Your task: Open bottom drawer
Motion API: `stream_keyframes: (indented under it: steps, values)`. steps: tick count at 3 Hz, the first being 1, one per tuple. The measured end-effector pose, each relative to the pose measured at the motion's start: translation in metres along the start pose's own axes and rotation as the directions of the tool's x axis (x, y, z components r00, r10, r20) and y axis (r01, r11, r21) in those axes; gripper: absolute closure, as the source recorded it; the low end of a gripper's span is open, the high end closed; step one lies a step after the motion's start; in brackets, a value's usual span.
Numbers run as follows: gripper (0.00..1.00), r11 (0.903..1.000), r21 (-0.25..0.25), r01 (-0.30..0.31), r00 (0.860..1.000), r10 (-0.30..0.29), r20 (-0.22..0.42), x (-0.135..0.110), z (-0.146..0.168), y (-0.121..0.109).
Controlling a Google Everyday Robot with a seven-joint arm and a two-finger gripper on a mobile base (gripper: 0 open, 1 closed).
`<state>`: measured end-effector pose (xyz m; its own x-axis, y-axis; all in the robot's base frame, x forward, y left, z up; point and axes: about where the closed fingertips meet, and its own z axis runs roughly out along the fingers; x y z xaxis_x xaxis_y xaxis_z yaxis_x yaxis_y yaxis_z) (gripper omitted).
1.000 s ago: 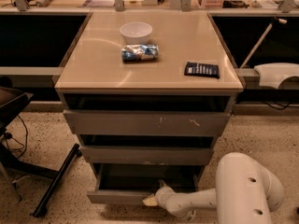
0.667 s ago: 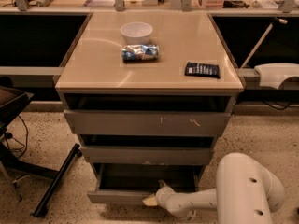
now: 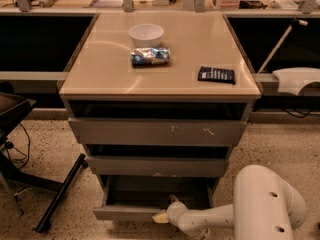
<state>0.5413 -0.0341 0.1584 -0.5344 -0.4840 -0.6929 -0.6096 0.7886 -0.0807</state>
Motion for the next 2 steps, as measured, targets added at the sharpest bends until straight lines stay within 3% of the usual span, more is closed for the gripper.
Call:
stream_keyframes:
  steps: [2]
  values:
    - [1.0, 1.0, -0.001, 0.008, 1.0, -0.008, -0.012, 0.0144, -0.0127, 0.0086]
